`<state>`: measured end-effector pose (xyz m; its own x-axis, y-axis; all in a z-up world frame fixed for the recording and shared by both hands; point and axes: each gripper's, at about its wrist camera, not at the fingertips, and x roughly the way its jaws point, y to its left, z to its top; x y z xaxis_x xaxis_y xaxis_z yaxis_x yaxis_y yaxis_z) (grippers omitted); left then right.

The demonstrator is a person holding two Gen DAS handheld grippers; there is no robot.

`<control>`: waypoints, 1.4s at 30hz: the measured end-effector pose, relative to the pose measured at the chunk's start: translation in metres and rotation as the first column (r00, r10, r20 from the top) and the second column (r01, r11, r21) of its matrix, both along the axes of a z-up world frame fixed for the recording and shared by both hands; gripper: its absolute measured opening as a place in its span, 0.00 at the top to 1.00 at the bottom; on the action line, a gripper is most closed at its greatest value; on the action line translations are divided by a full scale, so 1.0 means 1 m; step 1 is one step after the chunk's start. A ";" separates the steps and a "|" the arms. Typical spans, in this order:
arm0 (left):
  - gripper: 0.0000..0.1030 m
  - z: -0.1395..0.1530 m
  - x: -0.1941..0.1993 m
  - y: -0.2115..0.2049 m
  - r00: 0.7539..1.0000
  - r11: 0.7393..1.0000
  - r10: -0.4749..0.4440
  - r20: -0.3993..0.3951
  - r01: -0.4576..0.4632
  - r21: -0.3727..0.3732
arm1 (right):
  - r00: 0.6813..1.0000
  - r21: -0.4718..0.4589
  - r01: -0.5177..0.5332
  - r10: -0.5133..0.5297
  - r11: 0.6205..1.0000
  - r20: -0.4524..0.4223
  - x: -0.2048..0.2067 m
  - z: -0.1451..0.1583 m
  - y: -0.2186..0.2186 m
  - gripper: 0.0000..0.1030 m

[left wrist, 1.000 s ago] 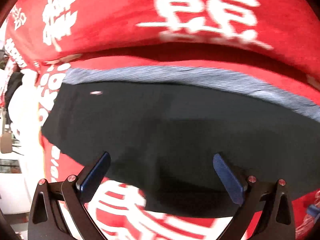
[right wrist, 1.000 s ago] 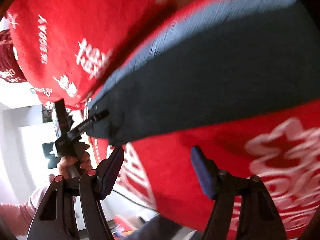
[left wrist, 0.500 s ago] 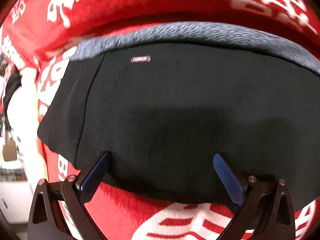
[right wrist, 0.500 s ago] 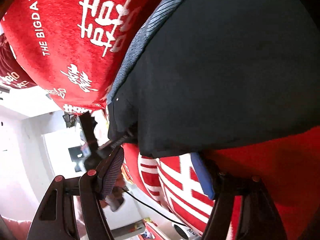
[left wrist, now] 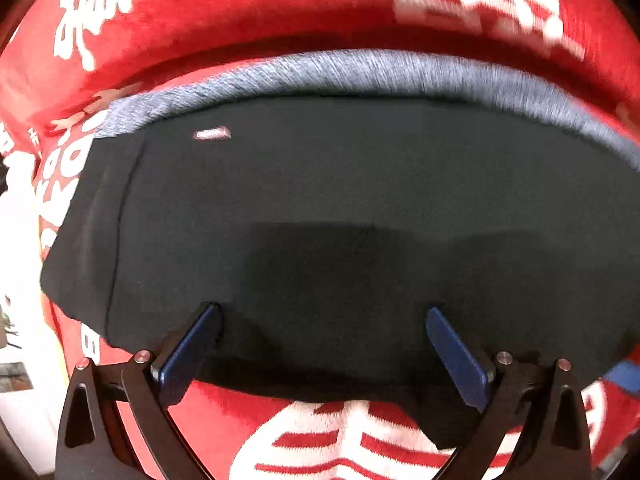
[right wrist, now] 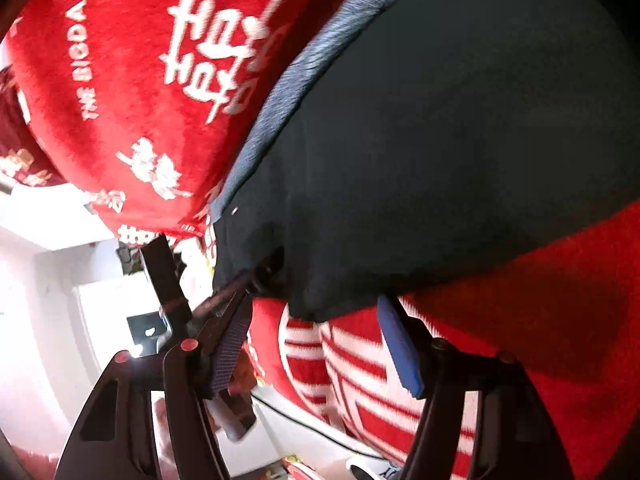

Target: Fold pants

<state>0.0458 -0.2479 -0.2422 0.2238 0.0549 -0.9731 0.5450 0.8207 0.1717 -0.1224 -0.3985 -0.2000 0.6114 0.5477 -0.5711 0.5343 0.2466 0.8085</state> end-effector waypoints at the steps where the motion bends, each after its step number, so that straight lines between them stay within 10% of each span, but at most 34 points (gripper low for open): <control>1: 0.00 0.001 -0.004 -0.003 0.999 1.000 -0.015 0.033 0.015 0.001 | 1.000 0.015 0.014 -0.014 1.000 -0.006 0.001 -0.004 -0.002 0.36; 5: 0.00 0.008 -0.011 -0.002 1.000 1.000 -0.024 -0.002 0.024 -0.017 | 0.999 0.024 0.036 -0.035 0.999 -0.038 -0.004 -0.006 -0.013 0.92; 9: 0.00 0.012 -0.037 -0.001 0.991 0.992 -0.124 0.044 0.123 0.021 | 1.000 -0.036 0.015 -0.015 0.999 0.002 -0.020 0.018 -0.005 0.94; 13: 0.00 0.012 -0.044 0.000 0.991 0.993 -0.119 0.057 0.118 0.016 | 0.988 -0.081 -0.049 0.036 0.995 -0.149 -0.031 -0.007 0.002 1.00; 17: 0.00 0.021 -0.034 0.004 0.993 0.994 -0.112 0.021 0.112 0.006 | 0.995 -0.053 -0.047 0.043 0.997 -0.086 -0.040 0.011 -0.010 0.92; 20: 0.00 0.028 -0.022 0.013 0.999 0.999 -0.030 -0.027 0.029 -0.043 | 0.999 -0.060 -0.041 0.039 0.997 -0.026 -0.037 0.024 -0.017 0.56; 26: 0.00 0.036 0.014 0.030 0.996 0.995 0.087 -0.004 -0.087 -0.052 | 0.993 0.014 -0.114 0.113 0.993 0.045 0.006 0.013 0.014 0.55; 32: 0.00 0.001 0.013 0.025 0.997 0.997 -0.060 0.051 0.057 0.057 | 0.993 0.043 -0.119 0.118 0.992 0.021 0.020 -0.009 0.044 0.55; 42: 0.00 -0.003 0.015 0.034 0.996 0.998 -0.065 0.062 0.063 0.026 | 0.999 0.087 0.046 -0.046 0.995 -0.008 0.006 -0.013 0.022 0.58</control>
